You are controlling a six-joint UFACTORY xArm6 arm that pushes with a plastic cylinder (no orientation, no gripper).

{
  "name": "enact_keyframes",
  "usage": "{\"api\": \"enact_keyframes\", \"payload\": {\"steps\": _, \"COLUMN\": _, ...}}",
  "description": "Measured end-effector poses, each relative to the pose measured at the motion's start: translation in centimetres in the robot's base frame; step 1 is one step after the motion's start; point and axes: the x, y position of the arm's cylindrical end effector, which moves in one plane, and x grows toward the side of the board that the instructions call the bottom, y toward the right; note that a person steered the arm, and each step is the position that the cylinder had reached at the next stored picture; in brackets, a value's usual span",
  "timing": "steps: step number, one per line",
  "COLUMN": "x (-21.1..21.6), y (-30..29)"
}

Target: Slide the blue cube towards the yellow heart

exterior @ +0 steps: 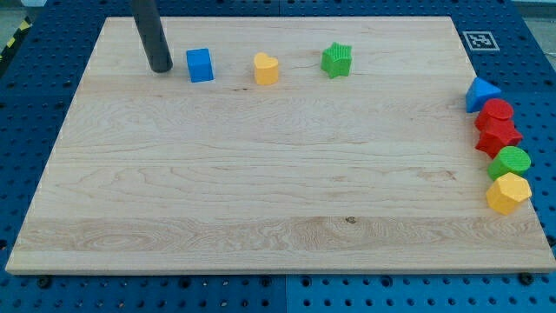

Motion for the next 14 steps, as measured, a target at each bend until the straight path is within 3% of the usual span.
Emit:
{"api": "enact_keyframes", "payload": {"steps": 1, "x": 1.5, "y": 0.0}}
{"api": "enact_keyframes", "payload": {"steps": 2, "x": -2.0, "y": -1.3}}
{"api": "enact_keyframes", "payload": {"steps": 3, "x": -3.8, "y": 2.0}}
{"api": "enact_keyframes", "payload": {"steps": 4, "x": -2.2, "y": 5.1}}
{"api": "enact_keyframes", "payload": {"steps": 8, "x": 5.8, "y": 5.8}}
{"api": "enact_keyframes", "payload": {"steps": 13, "x": 5.5, "y": 11.1}}
{"api": "enact_keyframes", "payload": {"steps": 14, "x": 3.4, "y": 10.4}}
